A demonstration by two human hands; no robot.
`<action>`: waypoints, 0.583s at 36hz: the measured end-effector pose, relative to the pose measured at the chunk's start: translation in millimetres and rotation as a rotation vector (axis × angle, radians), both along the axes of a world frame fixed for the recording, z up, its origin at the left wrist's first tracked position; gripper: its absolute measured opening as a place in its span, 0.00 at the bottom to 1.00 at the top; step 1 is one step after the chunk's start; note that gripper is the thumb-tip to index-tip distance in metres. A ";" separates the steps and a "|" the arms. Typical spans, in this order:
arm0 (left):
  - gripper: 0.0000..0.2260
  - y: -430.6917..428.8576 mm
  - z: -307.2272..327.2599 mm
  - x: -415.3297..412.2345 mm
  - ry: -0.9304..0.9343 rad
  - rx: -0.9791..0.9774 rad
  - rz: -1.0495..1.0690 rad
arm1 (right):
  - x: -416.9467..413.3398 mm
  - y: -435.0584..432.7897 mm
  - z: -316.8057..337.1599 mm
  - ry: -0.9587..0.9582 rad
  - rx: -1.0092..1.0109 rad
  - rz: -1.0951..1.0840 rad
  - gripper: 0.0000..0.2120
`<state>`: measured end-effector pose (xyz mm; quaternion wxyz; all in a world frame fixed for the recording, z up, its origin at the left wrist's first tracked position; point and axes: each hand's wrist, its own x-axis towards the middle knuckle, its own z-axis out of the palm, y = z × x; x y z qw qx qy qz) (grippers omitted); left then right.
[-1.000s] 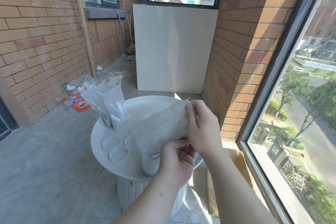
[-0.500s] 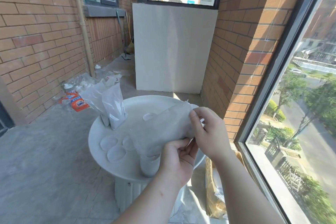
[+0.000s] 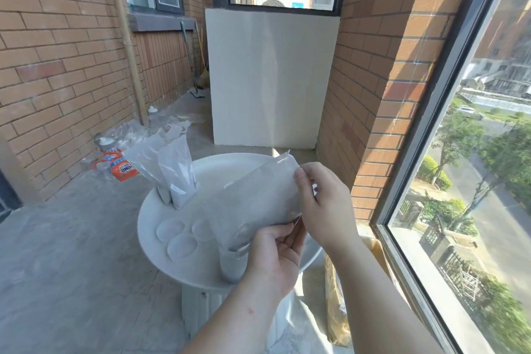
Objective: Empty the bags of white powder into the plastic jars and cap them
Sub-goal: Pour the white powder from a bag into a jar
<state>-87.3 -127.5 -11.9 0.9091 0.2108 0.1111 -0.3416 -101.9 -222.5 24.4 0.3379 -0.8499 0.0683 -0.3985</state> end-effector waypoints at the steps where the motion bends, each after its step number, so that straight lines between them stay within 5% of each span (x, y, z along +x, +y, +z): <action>1: 0.14 -0.2 -0.4 0.1 0.007 0.004 0.002 | 0.4 0.2 0.0 0.006 0.001 0.002 0.09; 21: 0.15 -0.4 -3.7 1.8 0.036 0.005 0.019 | 2.4 1.8 -1.6 -0.006 -0.066 -0.061 0.10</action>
